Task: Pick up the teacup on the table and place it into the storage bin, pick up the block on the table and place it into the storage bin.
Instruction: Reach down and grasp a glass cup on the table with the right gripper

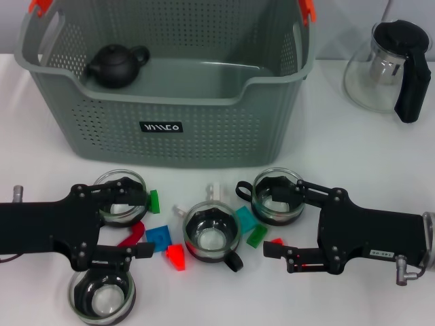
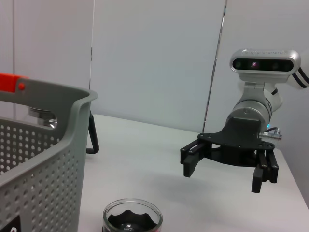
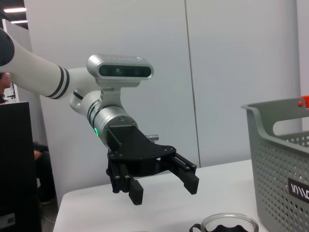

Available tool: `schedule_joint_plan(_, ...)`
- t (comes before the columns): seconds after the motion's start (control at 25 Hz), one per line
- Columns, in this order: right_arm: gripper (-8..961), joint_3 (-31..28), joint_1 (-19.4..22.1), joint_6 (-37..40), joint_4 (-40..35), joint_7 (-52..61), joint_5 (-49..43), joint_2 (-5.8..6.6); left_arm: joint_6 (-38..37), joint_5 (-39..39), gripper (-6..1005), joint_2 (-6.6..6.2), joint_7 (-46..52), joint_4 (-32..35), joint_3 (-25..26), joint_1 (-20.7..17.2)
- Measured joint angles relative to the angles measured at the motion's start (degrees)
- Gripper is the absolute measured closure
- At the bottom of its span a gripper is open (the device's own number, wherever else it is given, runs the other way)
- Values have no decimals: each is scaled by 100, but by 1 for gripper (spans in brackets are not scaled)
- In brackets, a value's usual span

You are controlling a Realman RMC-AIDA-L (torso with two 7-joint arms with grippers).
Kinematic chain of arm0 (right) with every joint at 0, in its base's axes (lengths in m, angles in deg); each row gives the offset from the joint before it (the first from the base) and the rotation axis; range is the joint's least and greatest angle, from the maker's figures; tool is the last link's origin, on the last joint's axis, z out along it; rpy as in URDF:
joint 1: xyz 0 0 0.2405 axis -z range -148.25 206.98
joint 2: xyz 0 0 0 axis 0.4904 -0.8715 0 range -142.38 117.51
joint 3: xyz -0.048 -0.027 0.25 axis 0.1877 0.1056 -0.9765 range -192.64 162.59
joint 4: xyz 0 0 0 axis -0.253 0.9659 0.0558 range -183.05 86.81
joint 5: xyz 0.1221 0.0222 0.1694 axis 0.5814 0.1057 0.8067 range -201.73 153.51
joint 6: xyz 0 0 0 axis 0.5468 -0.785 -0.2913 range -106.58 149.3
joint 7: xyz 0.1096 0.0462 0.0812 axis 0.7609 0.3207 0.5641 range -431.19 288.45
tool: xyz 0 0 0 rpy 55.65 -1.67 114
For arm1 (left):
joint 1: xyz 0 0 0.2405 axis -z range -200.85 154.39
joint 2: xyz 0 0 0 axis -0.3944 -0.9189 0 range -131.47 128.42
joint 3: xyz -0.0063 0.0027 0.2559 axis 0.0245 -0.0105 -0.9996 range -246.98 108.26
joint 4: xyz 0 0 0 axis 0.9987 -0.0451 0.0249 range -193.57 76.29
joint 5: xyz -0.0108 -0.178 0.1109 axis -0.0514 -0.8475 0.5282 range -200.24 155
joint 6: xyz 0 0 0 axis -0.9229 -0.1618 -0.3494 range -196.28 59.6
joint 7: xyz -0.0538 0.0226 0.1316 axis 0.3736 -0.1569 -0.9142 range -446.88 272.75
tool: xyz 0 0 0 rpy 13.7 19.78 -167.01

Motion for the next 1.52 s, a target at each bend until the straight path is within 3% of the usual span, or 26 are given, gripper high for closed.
schedule_joint_plan(0.68,28,-129,7,365,-24,180,302,-7,-136,-184,156,-1,48,29,102,-9)
schedule_joint_plan(1.08,32,-738,79,1241,138,1323,1751,-9,-353,-1371,157,-147,1172,-323,1547,3)
schedule_joint_plan(1.28,34,-623,-52,1170,20,1616,1657,0,-229,-1761,157,-192,1936,-529,1982,29)
schedule_joint_plan(1.52,37,-81,-206,914,-913,2338,742,-2,-141,-2332,156,-191,2066,-717,2145,-21)
